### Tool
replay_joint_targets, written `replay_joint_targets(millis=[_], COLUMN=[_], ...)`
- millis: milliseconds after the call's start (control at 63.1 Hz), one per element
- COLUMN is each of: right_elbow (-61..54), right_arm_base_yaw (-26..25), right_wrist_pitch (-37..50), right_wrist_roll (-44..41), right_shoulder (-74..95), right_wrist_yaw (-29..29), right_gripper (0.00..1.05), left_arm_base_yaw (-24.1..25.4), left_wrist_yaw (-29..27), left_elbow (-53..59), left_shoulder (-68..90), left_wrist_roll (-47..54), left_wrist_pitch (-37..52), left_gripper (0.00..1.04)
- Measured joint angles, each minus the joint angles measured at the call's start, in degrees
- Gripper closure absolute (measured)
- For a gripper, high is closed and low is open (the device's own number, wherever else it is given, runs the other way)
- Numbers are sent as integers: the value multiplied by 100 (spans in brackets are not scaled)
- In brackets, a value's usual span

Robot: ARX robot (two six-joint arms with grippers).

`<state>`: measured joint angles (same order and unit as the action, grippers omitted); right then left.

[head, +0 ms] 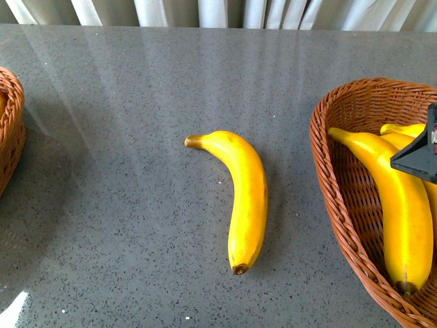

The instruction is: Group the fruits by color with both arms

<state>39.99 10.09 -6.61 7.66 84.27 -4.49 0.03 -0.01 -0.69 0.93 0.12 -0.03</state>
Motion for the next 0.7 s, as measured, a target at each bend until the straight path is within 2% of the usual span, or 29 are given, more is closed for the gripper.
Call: replay_joint_targets(millis=[475,697], right_elbow=[1495,1797], right_arm_base_yaw=[1847,2238], right_wrist_pitch=[-398,-402], right_wrist_roll=[63,127], right_shoulder=[1121,1790], right_wrist_yaw=[133,219], right_gripper=[9,9], left_arm_base_yaw=[0,0], left_wrist_yaw=[0,0], left_elbow=[0,0], left_shoulder=[0,0], left_wrist_roll=[0,0], left_wrist_pitch=[2,0], left_gripper=[9,9])
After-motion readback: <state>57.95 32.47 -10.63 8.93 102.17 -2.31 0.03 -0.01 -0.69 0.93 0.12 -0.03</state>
